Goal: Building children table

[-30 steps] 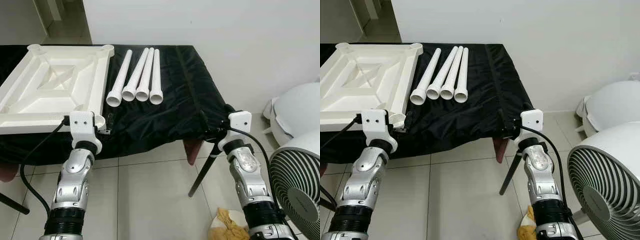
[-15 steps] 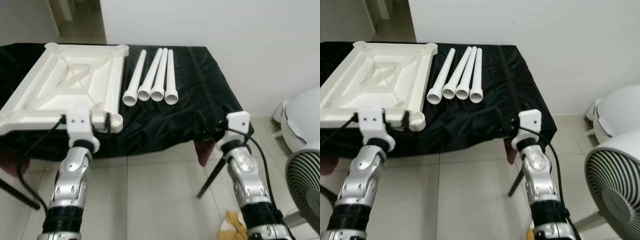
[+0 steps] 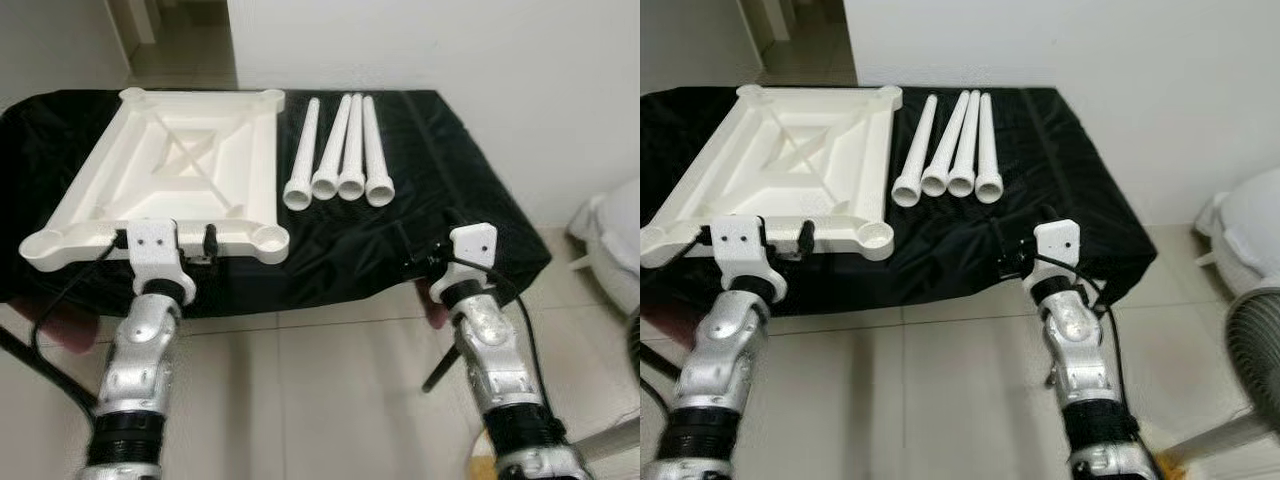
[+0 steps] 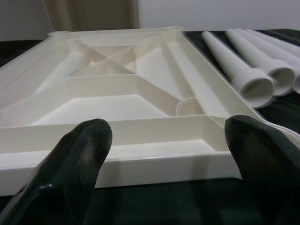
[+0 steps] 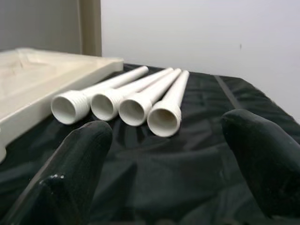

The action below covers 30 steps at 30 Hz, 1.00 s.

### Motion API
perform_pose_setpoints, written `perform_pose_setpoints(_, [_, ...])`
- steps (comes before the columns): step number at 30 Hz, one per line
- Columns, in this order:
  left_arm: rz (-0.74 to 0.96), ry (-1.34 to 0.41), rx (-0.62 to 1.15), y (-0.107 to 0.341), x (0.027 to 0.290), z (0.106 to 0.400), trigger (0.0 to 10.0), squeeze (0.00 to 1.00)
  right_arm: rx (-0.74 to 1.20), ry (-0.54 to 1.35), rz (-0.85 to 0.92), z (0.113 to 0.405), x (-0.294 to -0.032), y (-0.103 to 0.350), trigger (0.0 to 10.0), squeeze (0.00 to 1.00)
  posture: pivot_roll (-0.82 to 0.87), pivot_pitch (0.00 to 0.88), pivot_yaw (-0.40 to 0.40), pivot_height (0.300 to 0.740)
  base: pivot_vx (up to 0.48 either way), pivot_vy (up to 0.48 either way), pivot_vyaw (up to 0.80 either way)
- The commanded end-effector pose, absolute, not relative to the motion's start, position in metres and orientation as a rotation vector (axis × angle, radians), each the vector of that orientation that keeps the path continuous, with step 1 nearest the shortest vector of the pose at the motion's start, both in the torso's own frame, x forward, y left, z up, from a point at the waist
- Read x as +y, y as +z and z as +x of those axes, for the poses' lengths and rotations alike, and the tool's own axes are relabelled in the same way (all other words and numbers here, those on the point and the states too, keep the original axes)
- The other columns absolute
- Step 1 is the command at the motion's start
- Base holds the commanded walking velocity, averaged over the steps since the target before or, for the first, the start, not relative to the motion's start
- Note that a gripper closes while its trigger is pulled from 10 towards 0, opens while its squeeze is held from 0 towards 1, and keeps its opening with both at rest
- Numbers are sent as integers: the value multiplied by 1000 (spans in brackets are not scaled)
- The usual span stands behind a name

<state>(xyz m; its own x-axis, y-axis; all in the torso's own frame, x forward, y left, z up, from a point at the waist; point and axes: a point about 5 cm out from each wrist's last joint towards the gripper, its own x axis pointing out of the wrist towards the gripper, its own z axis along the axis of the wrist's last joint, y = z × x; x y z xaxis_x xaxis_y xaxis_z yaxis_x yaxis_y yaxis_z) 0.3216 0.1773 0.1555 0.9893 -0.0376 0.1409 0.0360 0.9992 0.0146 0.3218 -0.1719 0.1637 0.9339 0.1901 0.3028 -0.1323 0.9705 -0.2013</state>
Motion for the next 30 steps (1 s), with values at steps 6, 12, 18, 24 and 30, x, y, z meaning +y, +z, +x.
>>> perform_pose_setpoints(6, [6,-19,-131,153,183,322,10000,0,-332,174,-173,323,-168,164,10000,0,-3,45,15,740,0,282,0])
perform_pose_setpoints(12, [33,-17,-148,156,183,324,10000,0,-338,169,-166,324,-168,166,10000,0,-5,44,14,740,0,92,0])
perform_pose_setpoints(18, [80,-46,-177,162,178,326,10000,0,-341,157,-154,326,-167,167,10000,0,-6,45,9,740,0,0,0])
perform_pose_setpoints(24, [102,-92,-182,167,171,326,10000,0,-345,109,-137,328,-174,170,10000,0,-12,45,8,740,0,0,0])
perform_pose_setpoints(30, [108,-96,-185,167,169,326,10000,0,-350,94,-135,327,-176,171,10000,0,-15,47,9,740,0,0,0])
